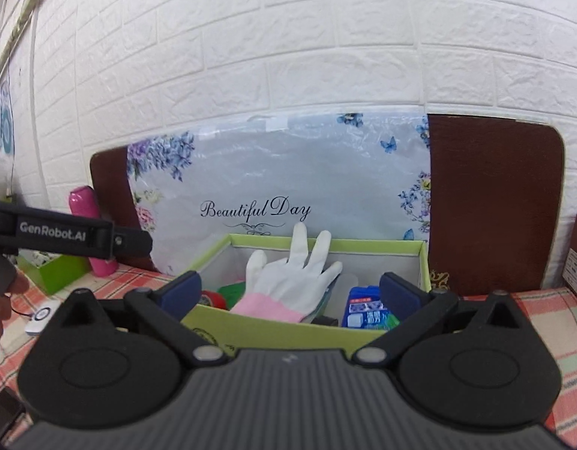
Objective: Organize objects
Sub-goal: 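Withdraw both open tools from the lime-green box back over the table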
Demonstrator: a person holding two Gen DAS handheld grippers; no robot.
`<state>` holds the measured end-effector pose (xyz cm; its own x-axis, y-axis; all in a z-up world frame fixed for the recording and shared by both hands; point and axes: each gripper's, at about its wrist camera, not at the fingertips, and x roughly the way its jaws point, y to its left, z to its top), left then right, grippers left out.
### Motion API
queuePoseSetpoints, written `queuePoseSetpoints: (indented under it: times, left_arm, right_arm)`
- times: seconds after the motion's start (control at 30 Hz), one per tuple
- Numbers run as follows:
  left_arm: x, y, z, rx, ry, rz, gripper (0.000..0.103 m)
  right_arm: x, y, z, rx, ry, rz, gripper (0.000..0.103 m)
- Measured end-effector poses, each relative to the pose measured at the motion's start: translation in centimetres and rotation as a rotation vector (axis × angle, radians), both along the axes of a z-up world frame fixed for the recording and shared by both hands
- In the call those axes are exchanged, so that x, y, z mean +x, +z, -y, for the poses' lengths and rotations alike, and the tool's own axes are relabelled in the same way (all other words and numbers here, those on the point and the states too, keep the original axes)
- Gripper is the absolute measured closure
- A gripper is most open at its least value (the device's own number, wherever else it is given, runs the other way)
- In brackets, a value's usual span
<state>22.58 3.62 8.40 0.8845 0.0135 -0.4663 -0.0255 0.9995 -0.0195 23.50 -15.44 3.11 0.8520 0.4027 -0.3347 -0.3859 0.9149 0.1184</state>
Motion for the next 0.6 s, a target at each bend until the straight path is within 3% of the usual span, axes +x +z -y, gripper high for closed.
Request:
queuePoseSetpoints:
  times: [0.23, 0.6]
  left_arm:
    - [-5.1, 0.1, 0.3, -0.001, 0.006, 0.006, 0.006]
    - [-9.6, -2.8, -0.2, -0.005, 0.037, -0.053, 0.006]
  right_arm:
    - [-4.5, 0.1, 1.6, 0.037, -0.017, -0.015, 0.000]
    - [-9.2, -2.5, 2.5, 0.034, -0.041, -0.067, 0.000]
